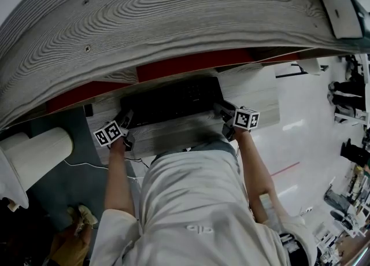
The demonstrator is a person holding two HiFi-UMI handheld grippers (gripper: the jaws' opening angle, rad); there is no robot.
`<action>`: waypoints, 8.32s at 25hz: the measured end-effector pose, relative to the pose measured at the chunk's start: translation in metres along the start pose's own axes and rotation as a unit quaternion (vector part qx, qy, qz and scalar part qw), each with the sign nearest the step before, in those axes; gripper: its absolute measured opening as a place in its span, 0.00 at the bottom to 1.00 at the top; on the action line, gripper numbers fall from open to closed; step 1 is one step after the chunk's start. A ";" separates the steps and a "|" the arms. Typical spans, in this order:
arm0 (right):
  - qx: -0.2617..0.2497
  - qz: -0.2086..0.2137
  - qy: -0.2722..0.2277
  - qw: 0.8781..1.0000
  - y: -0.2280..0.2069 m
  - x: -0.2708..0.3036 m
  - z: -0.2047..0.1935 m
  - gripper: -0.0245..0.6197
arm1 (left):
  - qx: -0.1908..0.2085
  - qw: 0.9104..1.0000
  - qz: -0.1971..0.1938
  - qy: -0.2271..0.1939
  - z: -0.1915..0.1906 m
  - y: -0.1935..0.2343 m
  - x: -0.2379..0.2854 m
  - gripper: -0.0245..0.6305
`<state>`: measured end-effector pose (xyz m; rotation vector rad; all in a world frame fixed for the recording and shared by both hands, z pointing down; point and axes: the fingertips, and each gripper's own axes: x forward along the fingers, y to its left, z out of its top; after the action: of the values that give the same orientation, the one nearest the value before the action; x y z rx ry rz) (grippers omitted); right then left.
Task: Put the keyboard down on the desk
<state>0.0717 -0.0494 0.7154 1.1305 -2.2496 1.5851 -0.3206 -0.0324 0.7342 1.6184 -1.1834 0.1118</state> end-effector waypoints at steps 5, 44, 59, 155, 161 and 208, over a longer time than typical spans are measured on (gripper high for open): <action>0.027 -0.003 0.005 1.000 -0.006 0.002 -0.005 0.40 | -0.002 1.000 0.003 -0.002 0.000 0.000 0.001 0.38; 0.138 -0.033 0.001 0.990 -0.018 0.003 -0.020 0.35 | 0.146 0.981 0.122 0.046 -0.035 -0.006 -0.023 0.48; 0.029 -0.094 0.019 0.995 -0.019 0.005 -0.015 0.42 | 0.166 0.973 0.146 0.069 -0.048 0.002 -0.015 0.49; -0.325 0.027 -0.093 0.941 0.208 -0.137 0.140 0.09 | 0.298 0.934 -0.010 -0.199 0.043 -0.348 -0.106 0.06; -0.350 0.059 -0.127 0.926 0.245 -0.181 0.157 0.09 | 0.331 0.915 -0.036 -0.230 0.047 -0.395 -0.127 0.06; -0.384 0.065 -0.182 0.903 0.270 -0.209 0.162 0.09 | 0.355 0.892 -0.083 -0.269 0.046 -0.446 -0.139 0.06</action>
<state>0.0849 -0.0484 0.3376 1.0898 -2.8166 0.3849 -0.0882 -0.0130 0.3271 2.5041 -1.5131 -0.0270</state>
